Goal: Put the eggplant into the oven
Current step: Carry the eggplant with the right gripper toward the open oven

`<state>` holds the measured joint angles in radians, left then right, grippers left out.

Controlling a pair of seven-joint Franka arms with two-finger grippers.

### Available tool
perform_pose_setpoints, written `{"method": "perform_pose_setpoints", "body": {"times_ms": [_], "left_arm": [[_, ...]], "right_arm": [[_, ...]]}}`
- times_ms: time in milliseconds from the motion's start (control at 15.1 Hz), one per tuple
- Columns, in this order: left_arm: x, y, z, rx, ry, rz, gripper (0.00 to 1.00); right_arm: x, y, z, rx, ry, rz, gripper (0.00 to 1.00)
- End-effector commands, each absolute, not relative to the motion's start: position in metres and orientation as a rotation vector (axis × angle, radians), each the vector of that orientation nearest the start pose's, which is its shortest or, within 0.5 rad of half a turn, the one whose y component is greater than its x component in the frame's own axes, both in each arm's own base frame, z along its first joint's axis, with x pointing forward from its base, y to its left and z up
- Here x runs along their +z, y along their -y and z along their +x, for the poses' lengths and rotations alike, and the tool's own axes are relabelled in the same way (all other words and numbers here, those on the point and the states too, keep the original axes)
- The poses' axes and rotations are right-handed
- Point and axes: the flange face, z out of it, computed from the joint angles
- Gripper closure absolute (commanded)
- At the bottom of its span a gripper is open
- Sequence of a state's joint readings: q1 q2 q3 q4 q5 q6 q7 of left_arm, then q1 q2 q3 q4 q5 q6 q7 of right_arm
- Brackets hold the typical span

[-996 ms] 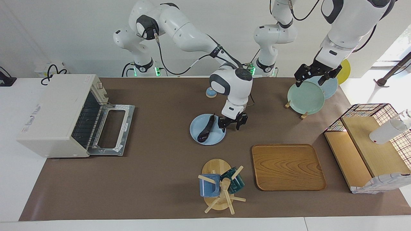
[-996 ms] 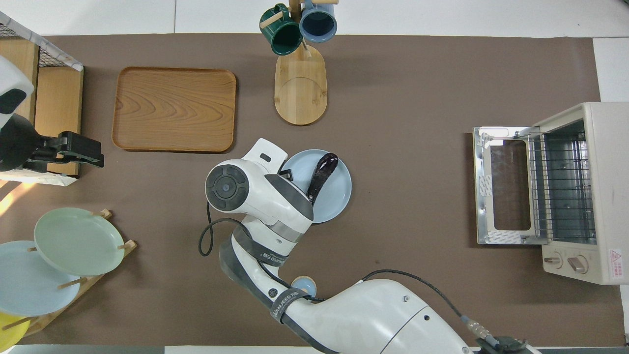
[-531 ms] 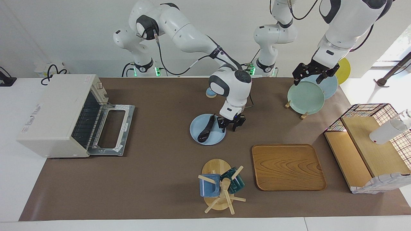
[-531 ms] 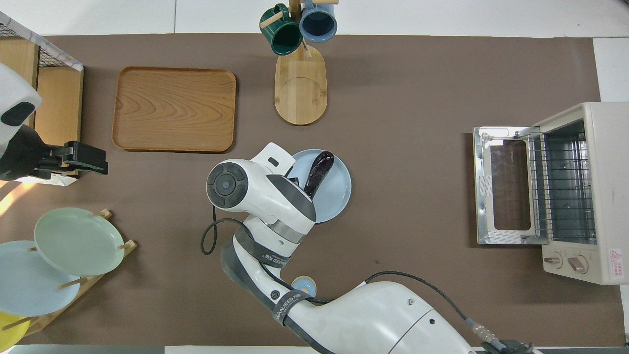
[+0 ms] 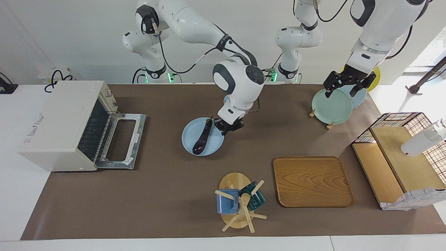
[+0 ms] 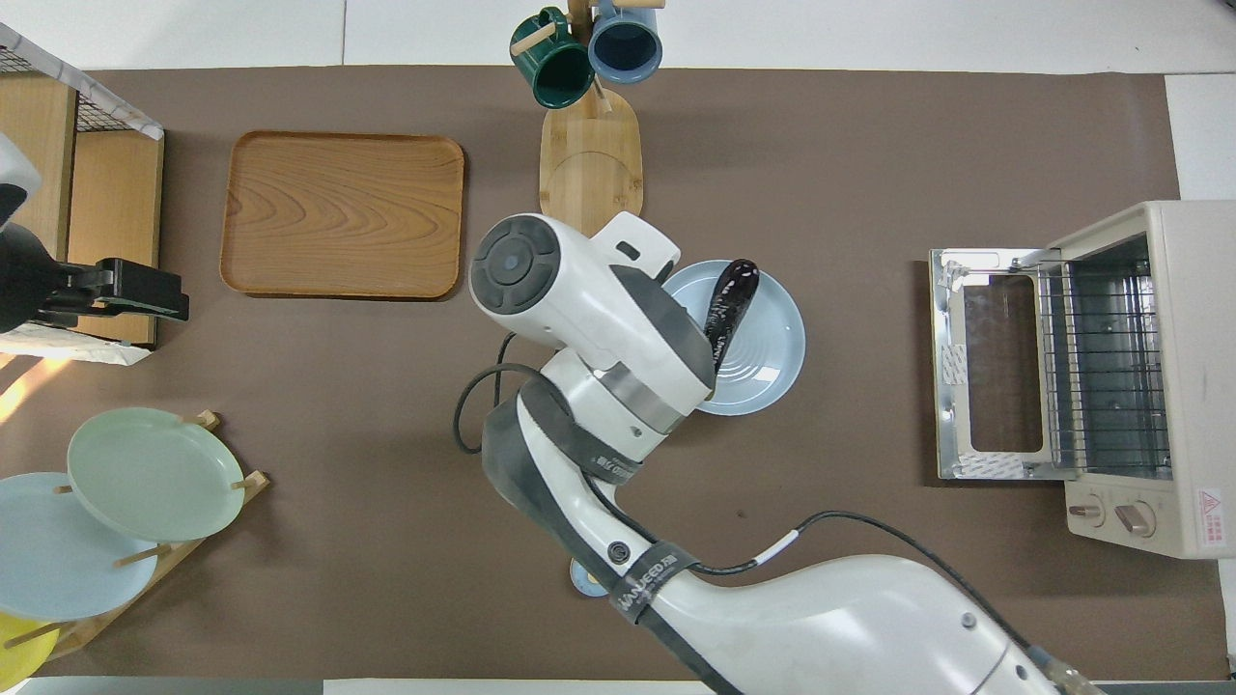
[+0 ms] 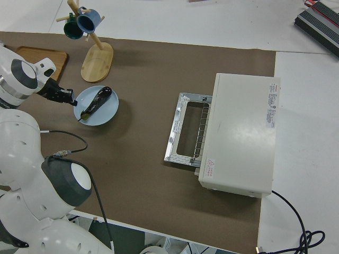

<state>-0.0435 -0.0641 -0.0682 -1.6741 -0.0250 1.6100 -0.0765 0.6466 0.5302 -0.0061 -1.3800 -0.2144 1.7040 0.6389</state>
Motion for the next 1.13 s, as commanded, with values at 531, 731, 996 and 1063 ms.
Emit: {"method": "perform_pose_setpoints", "body": {"times_ms": [531, 731, 996, 1063], "left_arm": [[0.618, 0.056, 0.527, 0.051, -0.067, -3.141, 0.00], [0.617, 0.057, 0.527, 0.058, -0.067, -3.140, 0.00], [0.617, 0.056, 0.527, 0.056, -0.060, -3.141, 0.00], [0.616, 0.056, 0.527, 0.058, -0.048, -3.142, 0.00]], "right_arm": [[0.409, -0.079, 0.534, 0.324, 0.135, -3.450, 1.00], [0.404, -0.014, 0.534, 0.393, 0.159, -3.414, 1.00], [0.386, 0.039, 0.525, 0.371, 0.312, -3.363, 1.00], [0.383, 0.053, 0.525, 0.345, 0.311, -3.357, 1.00]]}}
